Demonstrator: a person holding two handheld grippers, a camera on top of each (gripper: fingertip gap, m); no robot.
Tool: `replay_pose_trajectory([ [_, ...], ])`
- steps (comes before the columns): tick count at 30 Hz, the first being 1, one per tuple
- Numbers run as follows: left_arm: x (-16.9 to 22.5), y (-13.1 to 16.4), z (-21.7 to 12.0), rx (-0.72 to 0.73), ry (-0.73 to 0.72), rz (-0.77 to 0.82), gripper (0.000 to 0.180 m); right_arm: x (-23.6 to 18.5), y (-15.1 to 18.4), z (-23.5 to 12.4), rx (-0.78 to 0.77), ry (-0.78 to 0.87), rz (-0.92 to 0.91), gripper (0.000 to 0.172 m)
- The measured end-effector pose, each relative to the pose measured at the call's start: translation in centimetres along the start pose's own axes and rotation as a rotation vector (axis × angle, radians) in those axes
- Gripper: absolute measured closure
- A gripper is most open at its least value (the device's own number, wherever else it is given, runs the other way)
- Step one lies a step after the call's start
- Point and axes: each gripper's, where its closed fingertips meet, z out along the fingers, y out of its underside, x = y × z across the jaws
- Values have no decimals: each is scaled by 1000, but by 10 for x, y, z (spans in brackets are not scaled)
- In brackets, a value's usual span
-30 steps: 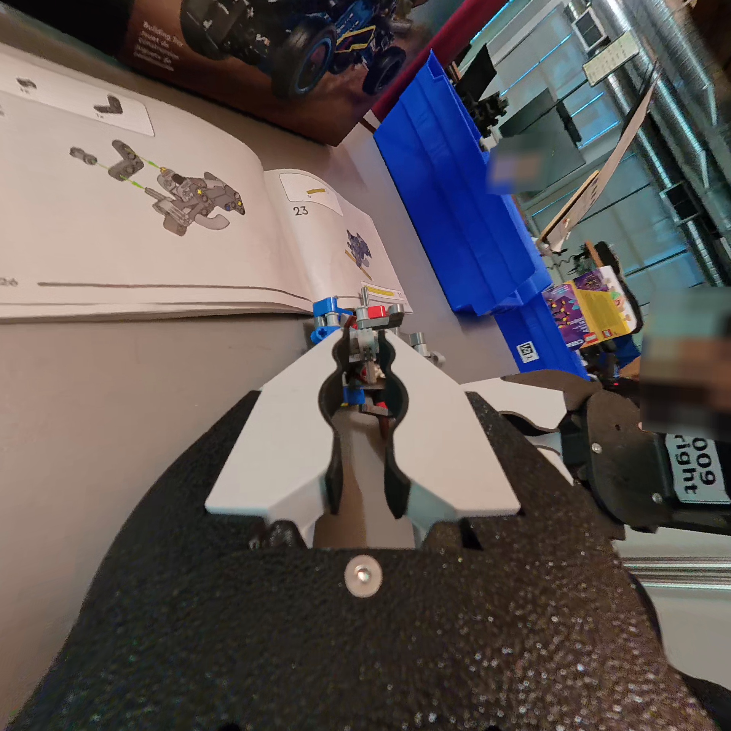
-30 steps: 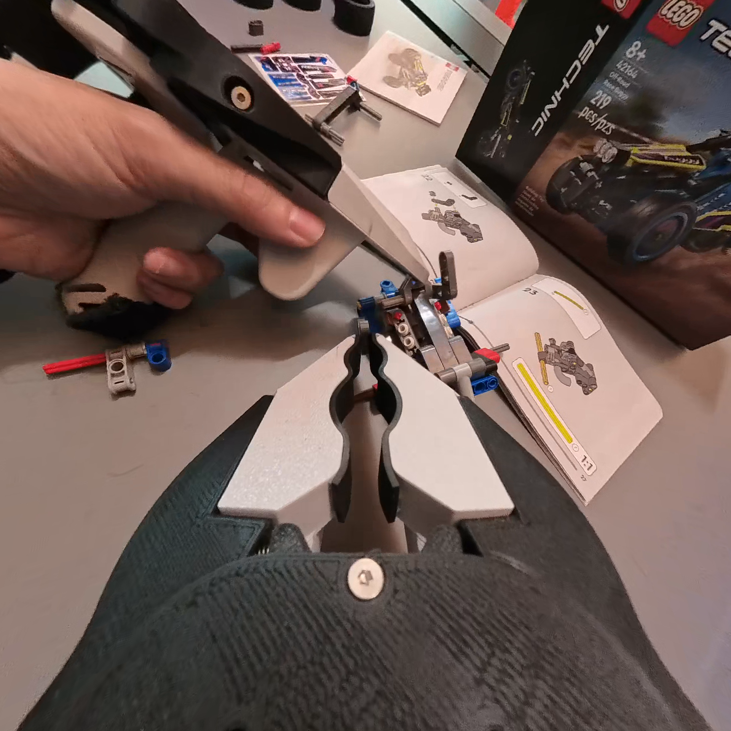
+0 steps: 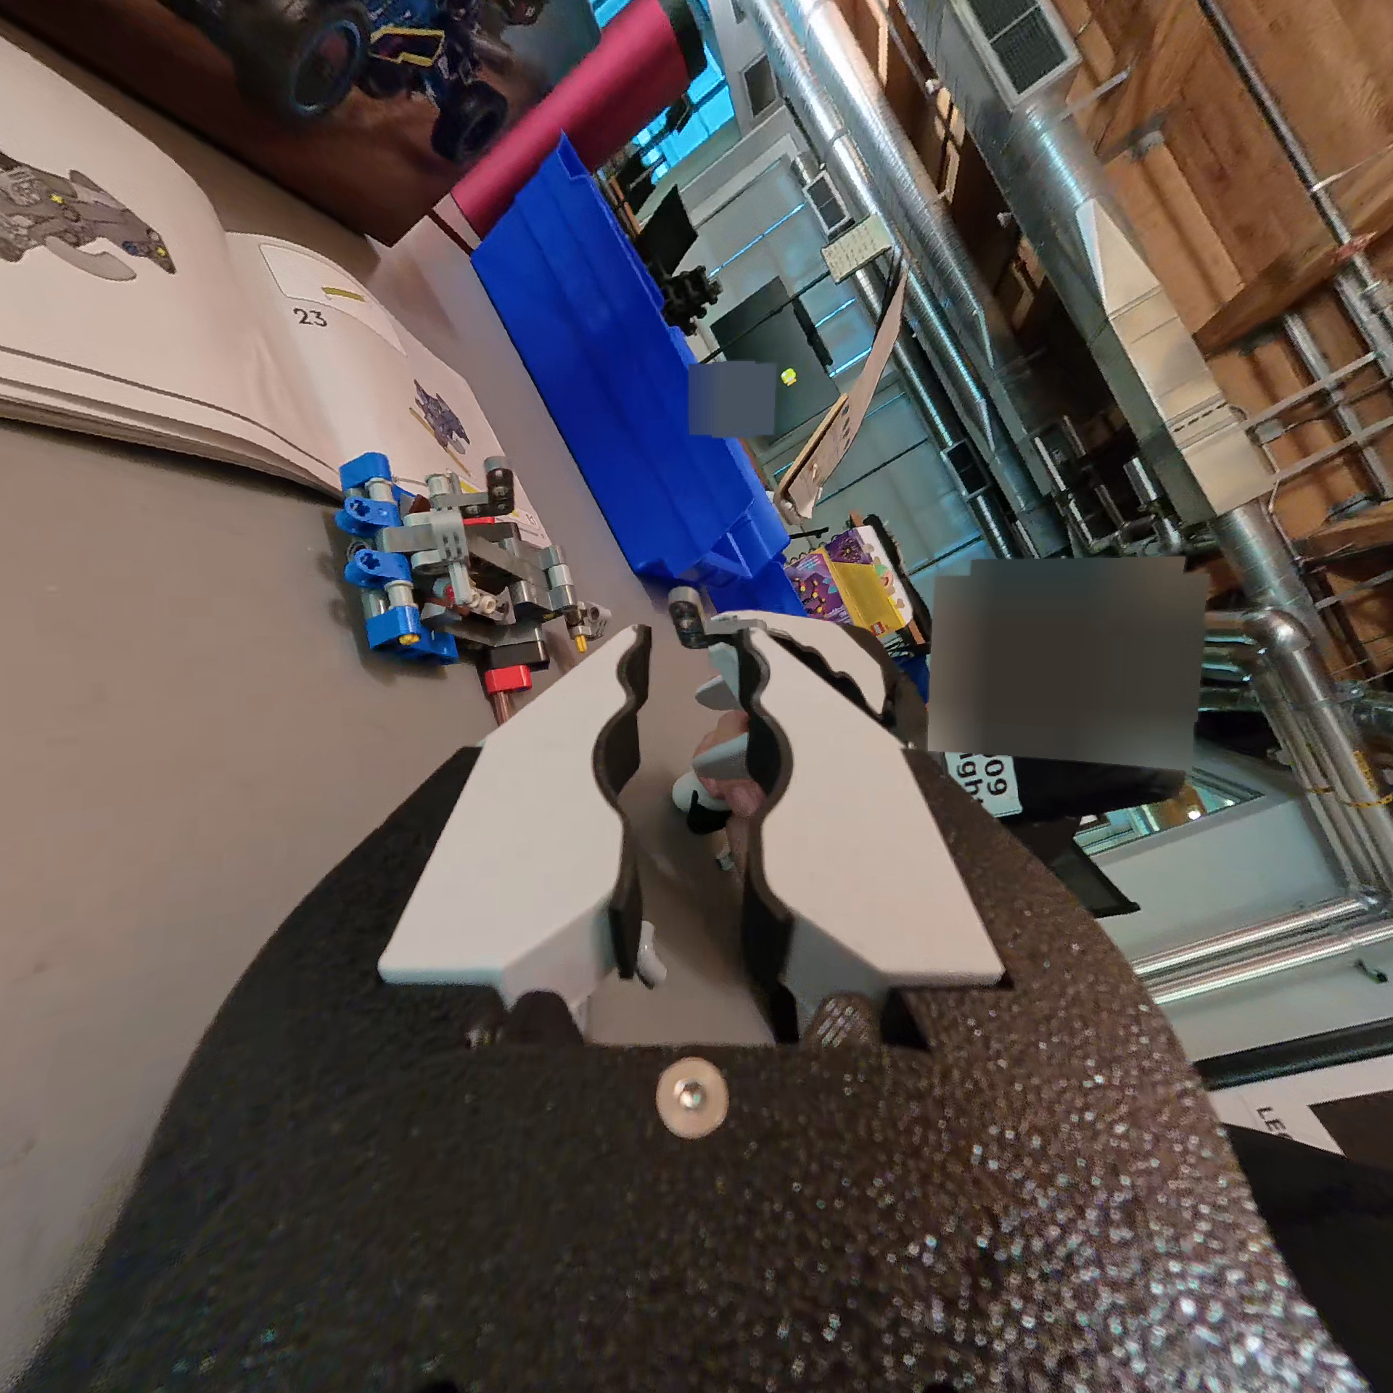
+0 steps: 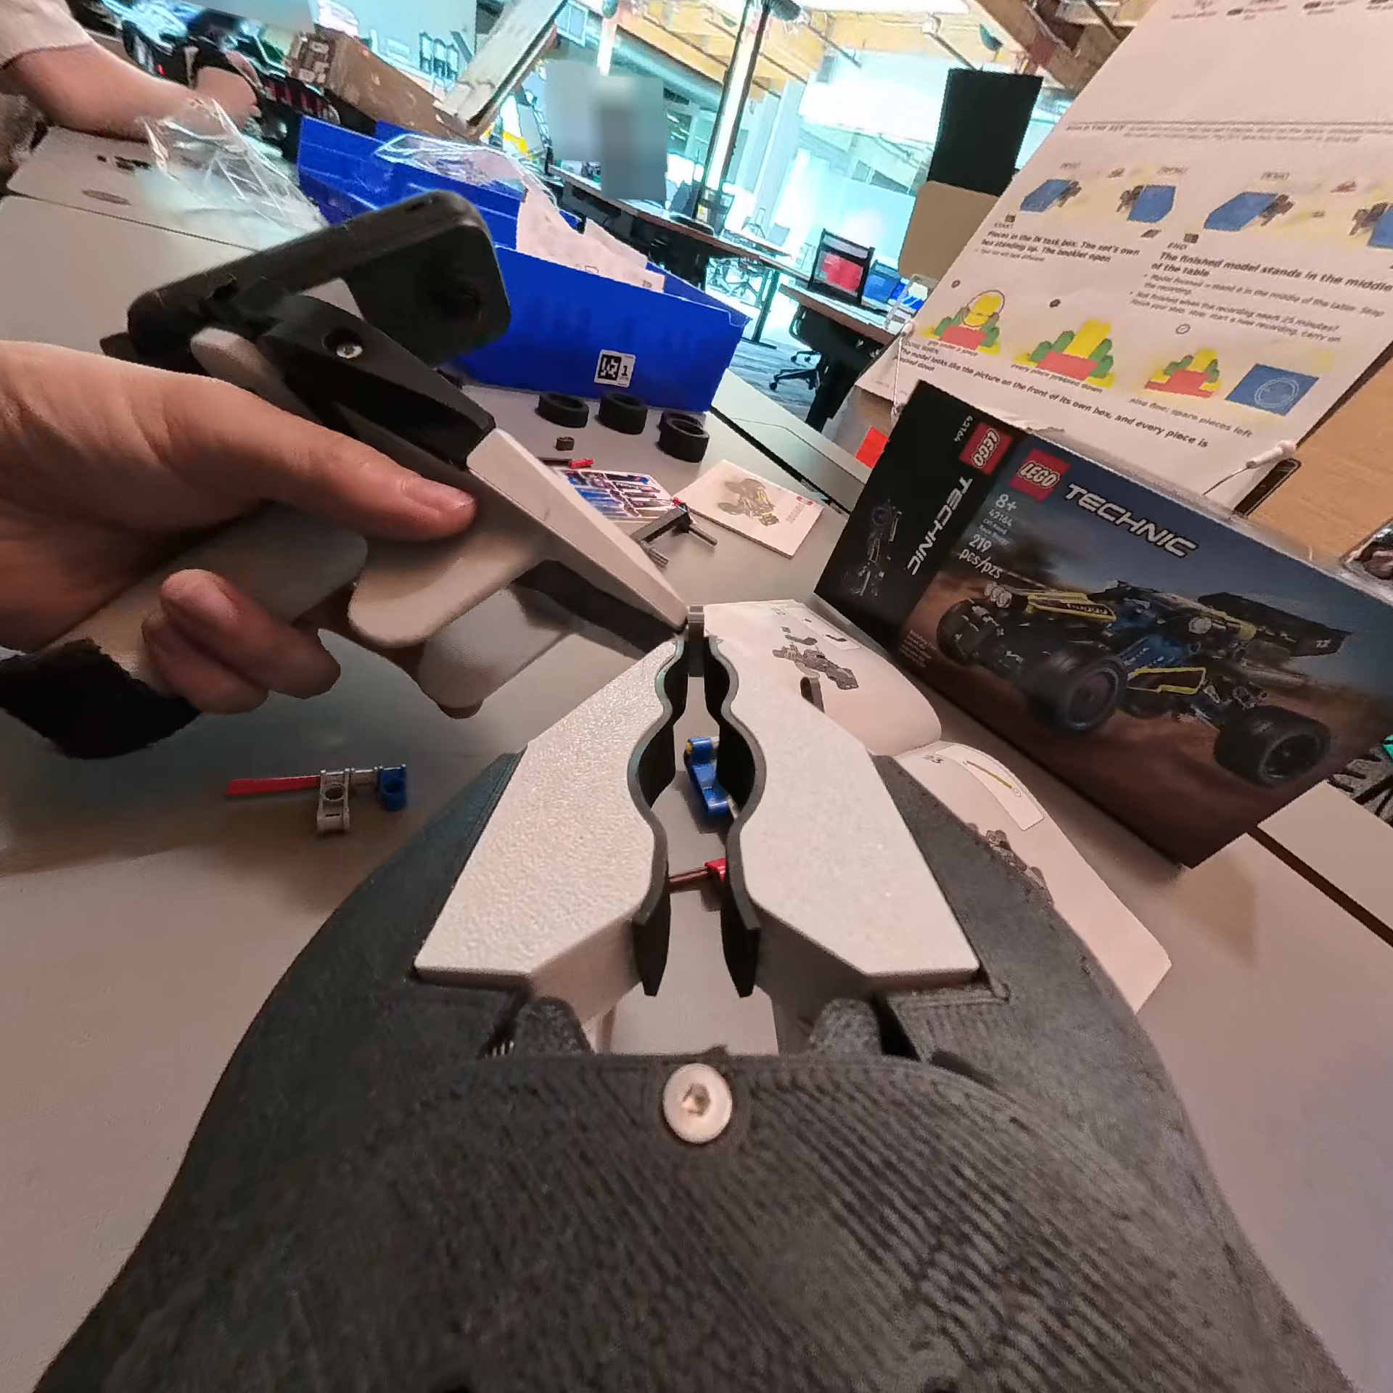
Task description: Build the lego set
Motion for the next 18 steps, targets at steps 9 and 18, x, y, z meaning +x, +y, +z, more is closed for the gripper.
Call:
replay_pose_trajectory([
  [9, -3, -6, -4, 26, 11, 9, 176, -9, -1, 5, -20, -10, -72, 171],
  [18, -11, -9, -15, -67, -58, 162, 176, 12, 16, -9, -201, -84, -86, 163],
])
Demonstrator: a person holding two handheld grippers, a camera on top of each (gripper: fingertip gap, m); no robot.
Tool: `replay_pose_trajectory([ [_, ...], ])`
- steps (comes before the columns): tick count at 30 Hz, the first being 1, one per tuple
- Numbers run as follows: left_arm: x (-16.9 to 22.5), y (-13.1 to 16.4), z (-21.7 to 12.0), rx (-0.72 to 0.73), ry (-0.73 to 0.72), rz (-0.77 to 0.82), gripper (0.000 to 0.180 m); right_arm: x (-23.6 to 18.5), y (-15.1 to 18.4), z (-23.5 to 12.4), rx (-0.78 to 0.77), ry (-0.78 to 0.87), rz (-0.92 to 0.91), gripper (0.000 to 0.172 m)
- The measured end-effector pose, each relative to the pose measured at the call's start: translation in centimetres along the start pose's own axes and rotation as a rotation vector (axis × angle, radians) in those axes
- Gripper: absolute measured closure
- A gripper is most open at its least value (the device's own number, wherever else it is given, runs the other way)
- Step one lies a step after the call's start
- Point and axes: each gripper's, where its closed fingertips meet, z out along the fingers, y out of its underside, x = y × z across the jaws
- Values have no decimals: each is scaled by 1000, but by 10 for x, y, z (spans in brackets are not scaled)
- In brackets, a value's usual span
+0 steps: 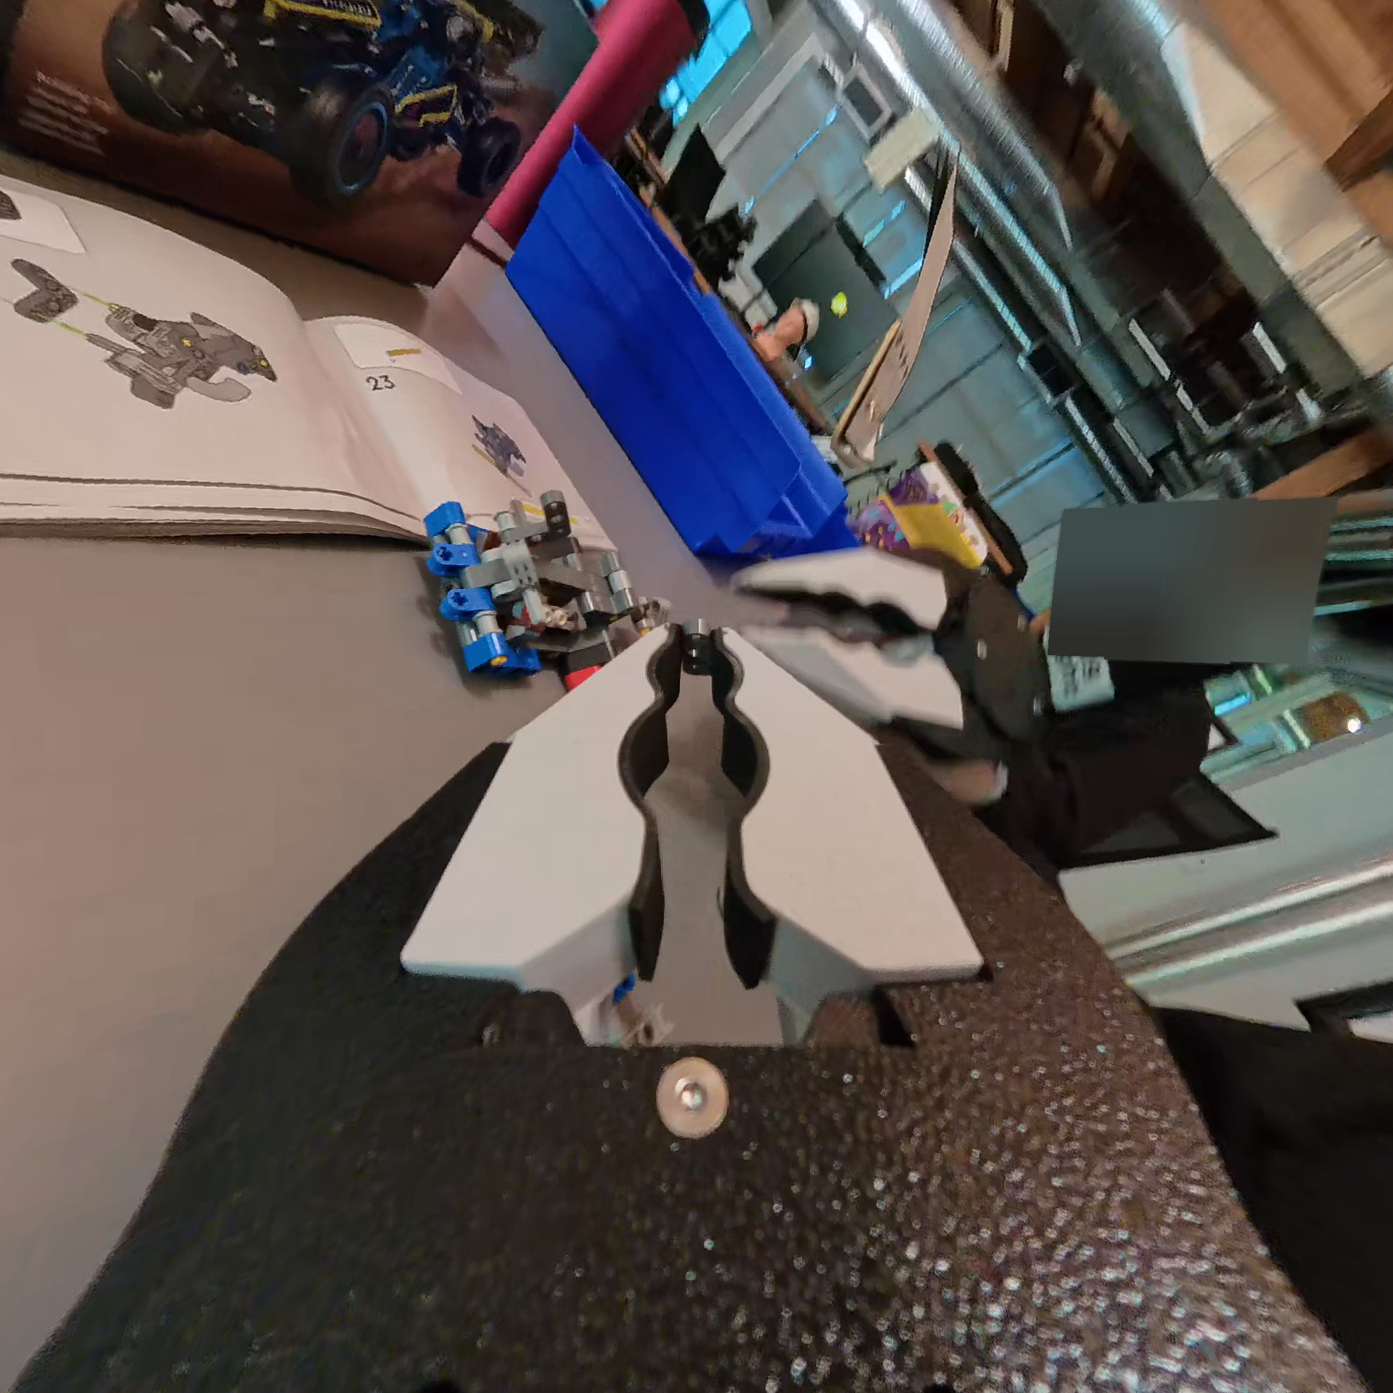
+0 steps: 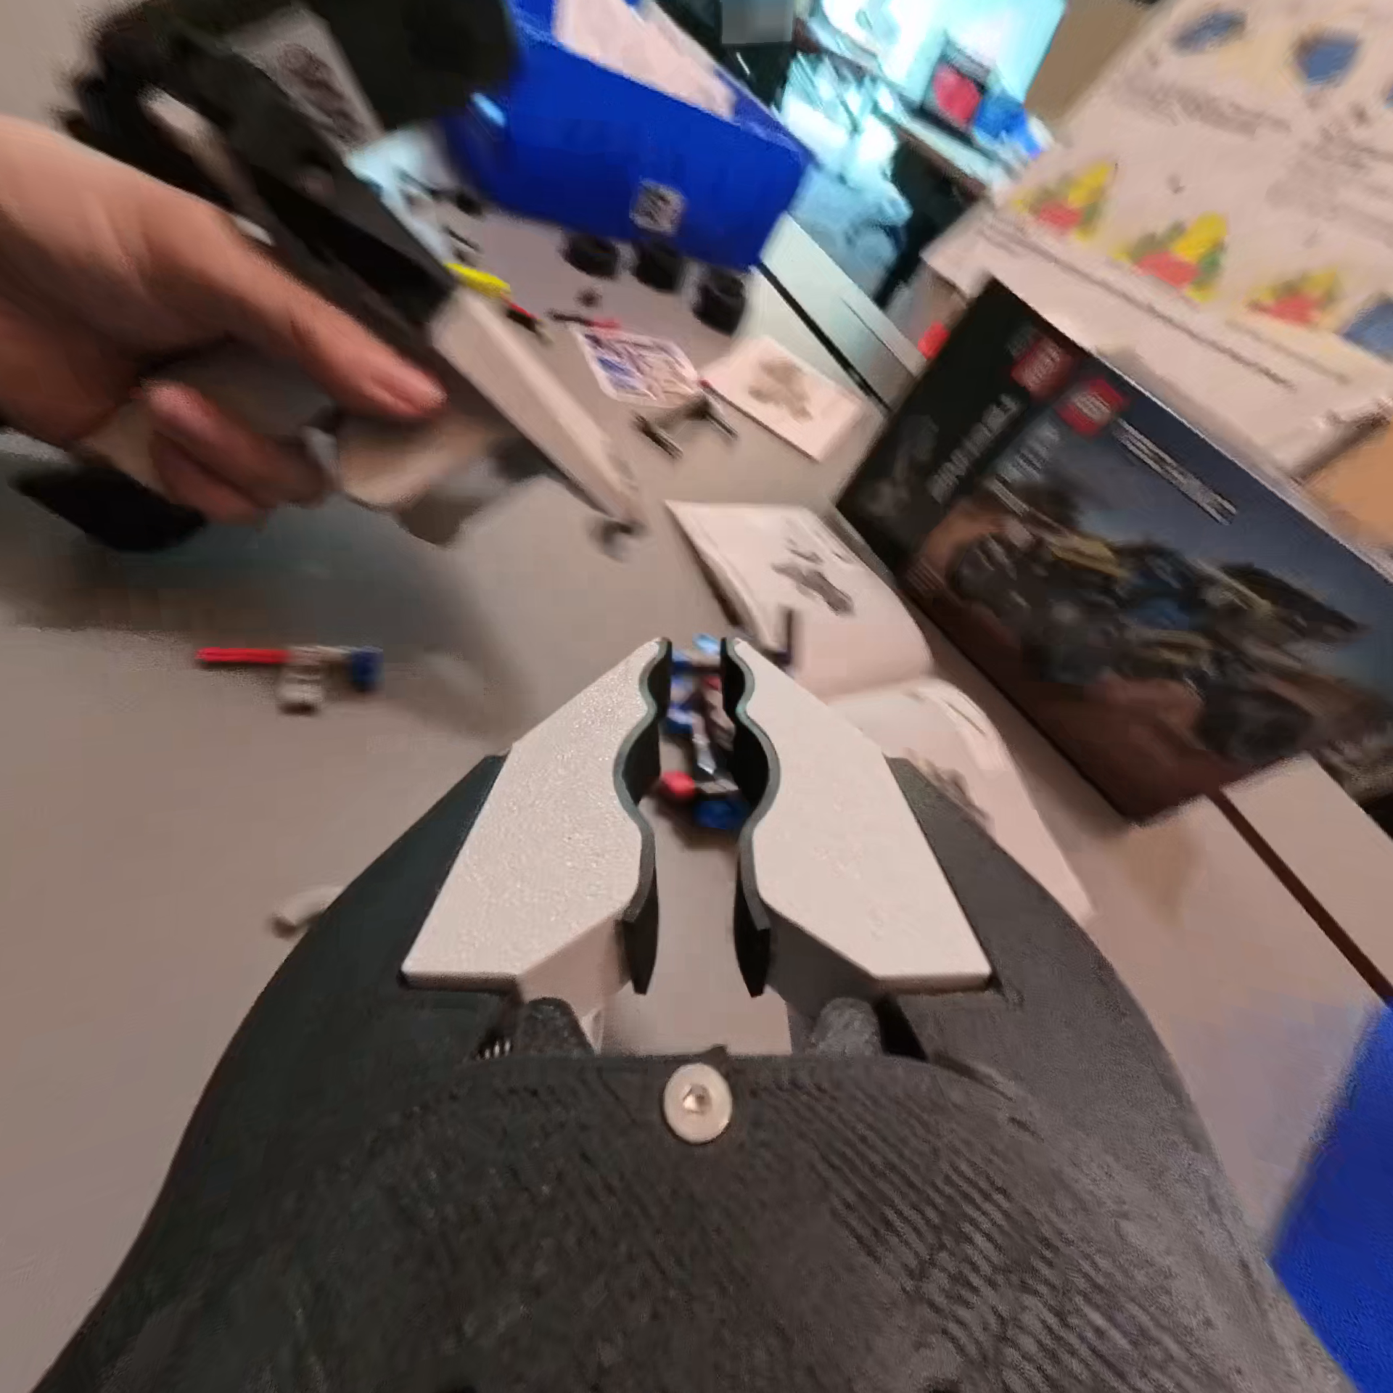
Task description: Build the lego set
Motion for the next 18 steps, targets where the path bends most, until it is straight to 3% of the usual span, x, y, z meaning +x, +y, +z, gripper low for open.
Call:
replay_pose_trajectory([
  [2, -5, 1, -5, -69, -1, 18, 177, 32, 13, -3, -90, 39, 63, 149],
  [4, -11, 2, -8, -107, -7, 27, 177, 42, 23, 7, -147, -50, 142, 139],
  [8, -21, 7, -8, -151, 4, -14, 177, 36, 53, 33, -313, -209, 203, 139],
  [11, -28, 14, -9, -194, -11, -1, 177, 23, 49, 40, -295, -278, 257, 145],
  [14, -34, 15, -12, -237, -24, 23, 176, 13, 52, 35, -345, -258, 289, 146],
  [18, -41, 12, -13, -268, -19, 30, 176, -11, 47, 21, -403, -192, 496, 148],
])
